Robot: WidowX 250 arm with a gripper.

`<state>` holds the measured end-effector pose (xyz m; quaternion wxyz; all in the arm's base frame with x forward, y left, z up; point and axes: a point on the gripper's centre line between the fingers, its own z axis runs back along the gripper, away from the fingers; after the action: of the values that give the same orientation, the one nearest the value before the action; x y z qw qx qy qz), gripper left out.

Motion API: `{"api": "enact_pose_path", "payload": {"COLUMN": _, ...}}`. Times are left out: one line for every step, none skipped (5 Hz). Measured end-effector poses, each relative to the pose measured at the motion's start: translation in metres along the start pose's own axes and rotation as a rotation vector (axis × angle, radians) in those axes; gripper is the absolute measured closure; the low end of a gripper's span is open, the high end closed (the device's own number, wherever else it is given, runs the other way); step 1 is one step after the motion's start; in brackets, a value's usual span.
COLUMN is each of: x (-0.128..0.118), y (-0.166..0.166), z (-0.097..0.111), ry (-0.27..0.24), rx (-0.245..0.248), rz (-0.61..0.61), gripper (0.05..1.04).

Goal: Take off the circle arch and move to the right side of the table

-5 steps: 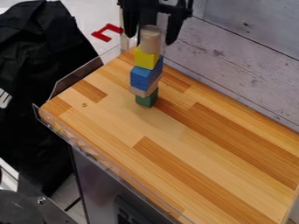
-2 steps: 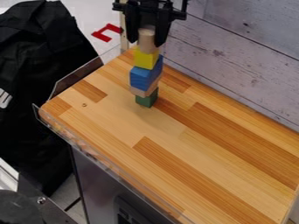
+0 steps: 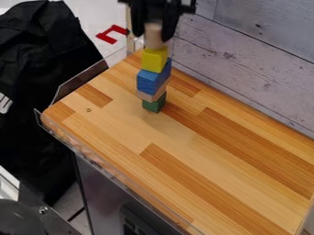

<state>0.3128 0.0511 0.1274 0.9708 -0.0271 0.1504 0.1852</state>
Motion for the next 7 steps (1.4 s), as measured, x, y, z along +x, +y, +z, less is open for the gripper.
{"api": "enact_pose_path", "payload": {"x": -0.003, "y": -0.026, "z": 0.013, "ry": -0.031, "rx": 0.019, "rz": -0.067, "gripper": 0.536}}
{"api": "enact_pose_path", "payload": {"x": -0.009, "y": -0.048, "z": 0.011, "ry": -0.042, "rx": 0.056, "rz": -0.127, "gripper": 0.536}}
{"api": "enact_pose_path", "payload": {"x": -0.020, "y": -0.079, "z": -0.004, "ry": -0.036, "rx": 0.053, "rz": -0.211, "gripper": 0.537}}
{"api": "enact_pose_path", "payload": {"x": -0.029, "y": -0.107, "z": -0.043, "ry": 0.036, "rx": 0.026, "rz": -0.271, "gripper": 0.536}}
{"api": "enact_pose_path", "payload": {"x": -0.034, "y": -0.124, "z": -0.069, "ry": 0.081, "rx": 0.007, "rz": -0.311, "gripper": 0.536}}
{"api": "enact_pose_path", "payload": {"x": -0.043, "y": -0.126, "z": -0.097, "ry": 0.119, "rx": 0.036, "rz": -0.335, "gripper": 0.536}}
{"api": "enact_pose_path", "payload": {"x": -0.048, "y": -0.134, "z": -0.113, "ry": 0.119, "rx": 0.061, "rz": -0.368, "gripper": 0.536}}
